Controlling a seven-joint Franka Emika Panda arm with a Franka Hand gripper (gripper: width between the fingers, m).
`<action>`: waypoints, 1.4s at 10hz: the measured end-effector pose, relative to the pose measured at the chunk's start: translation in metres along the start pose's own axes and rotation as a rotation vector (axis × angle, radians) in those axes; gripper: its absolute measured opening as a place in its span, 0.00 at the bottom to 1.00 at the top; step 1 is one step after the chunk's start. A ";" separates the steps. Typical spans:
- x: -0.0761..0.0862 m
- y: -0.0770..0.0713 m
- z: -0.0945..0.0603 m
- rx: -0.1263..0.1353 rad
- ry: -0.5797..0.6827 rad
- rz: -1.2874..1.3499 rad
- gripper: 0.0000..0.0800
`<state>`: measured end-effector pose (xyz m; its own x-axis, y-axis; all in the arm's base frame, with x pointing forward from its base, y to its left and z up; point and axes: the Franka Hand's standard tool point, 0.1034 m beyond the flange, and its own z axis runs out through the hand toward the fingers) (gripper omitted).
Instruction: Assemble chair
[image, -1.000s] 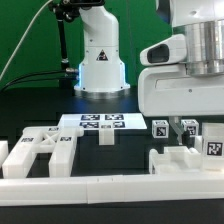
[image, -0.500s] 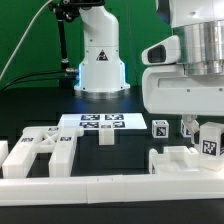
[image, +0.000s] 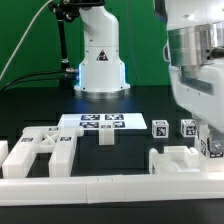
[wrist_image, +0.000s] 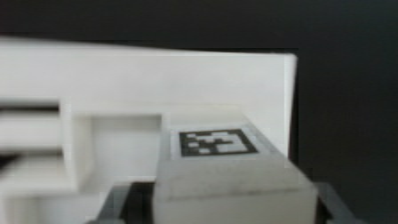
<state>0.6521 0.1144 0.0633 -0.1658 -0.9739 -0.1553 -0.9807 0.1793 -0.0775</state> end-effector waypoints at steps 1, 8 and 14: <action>-0.001 0.001 0.000 0.004 0.001 0.035 0.36; -0.015 0.009 0.005 -0.013 0.038 -0.899 0.80; -0.006 -0.012 -0.008 -0.073 0.083 -1.714 0.81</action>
Offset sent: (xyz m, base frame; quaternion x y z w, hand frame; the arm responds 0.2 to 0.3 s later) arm -0.0077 -0.0040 0.0015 -0.0191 0.0230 -0.2580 0.9657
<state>0.6641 0.1169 0.0733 0.9944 -0.0373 0.0985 -0.0330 -0.9984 -0.0457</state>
